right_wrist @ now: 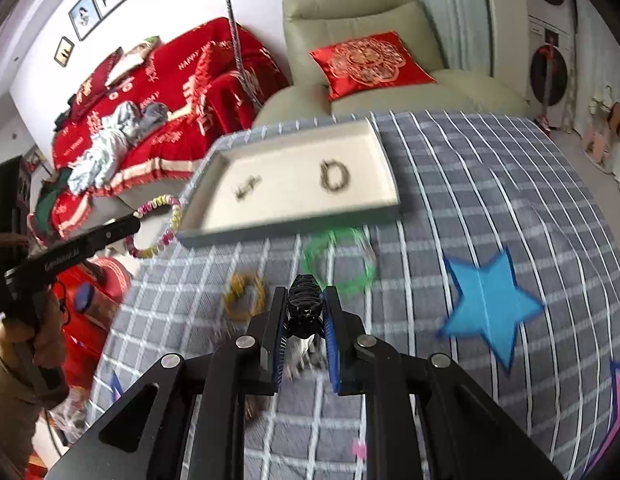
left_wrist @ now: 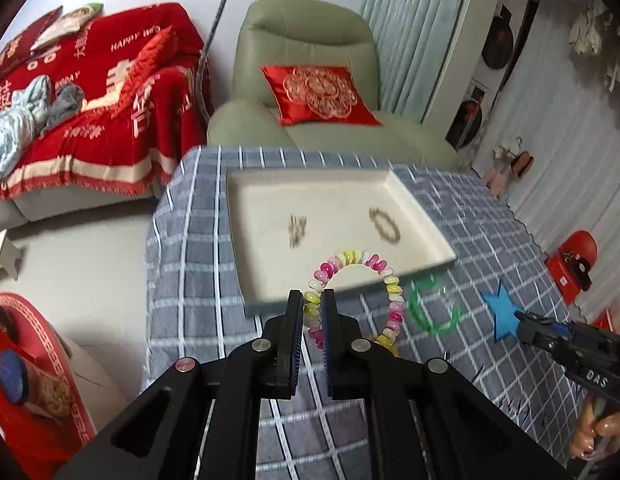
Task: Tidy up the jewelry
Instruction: 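Carry the beaded bracelet and black clip in both tools over the tray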
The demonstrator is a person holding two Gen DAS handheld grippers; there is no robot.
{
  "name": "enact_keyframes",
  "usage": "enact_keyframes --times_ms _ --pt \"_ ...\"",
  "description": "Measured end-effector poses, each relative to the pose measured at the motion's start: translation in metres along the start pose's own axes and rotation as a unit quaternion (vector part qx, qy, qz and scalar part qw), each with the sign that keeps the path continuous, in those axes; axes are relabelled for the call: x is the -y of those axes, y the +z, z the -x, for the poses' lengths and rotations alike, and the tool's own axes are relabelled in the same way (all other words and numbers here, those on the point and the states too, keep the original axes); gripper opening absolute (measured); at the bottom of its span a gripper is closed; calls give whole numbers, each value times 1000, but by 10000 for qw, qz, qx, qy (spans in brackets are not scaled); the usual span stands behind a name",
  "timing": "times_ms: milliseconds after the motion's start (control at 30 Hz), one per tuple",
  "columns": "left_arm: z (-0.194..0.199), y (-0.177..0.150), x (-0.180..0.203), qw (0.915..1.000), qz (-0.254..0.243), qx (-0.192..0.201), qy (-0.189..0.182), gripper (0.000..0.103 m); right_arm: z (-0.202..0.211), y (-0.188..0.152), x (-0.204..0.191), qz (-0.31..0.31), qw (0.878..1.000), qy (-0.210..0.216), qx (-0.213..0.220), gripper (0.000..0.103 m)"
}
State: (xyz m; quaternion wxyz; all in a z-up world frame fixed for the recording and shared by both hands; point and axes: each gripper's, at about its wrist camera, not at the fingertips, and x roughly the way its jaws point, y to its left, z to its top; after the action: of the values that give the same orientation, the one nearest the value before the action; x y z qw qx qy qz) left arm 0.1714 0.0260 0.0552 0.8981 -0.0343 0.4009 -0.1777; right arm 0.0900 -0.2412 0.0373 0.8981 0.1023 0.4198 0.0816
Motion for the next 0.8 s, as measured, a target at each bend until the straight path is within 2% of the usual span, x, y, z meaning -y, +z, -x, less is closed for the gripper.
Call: enact_keyframes --times_ms 200,467,600,800 --pt "-1 45 -2 9996 154 200 146 25 -21 61 1 -153 9994 303 -50 19" --pt "-38 109 -9 9979 450 309 349 25 -70 132 -1 -6 9998 118 -130 19" --pt "-80 106 -6 9979 410 138 483 25 -106 150 7 -94 9997 13 -205 19" --pt "-141 77 -3 9967 166 -257 758 25 -158 146 18 -44 9986 -237 -468 19"
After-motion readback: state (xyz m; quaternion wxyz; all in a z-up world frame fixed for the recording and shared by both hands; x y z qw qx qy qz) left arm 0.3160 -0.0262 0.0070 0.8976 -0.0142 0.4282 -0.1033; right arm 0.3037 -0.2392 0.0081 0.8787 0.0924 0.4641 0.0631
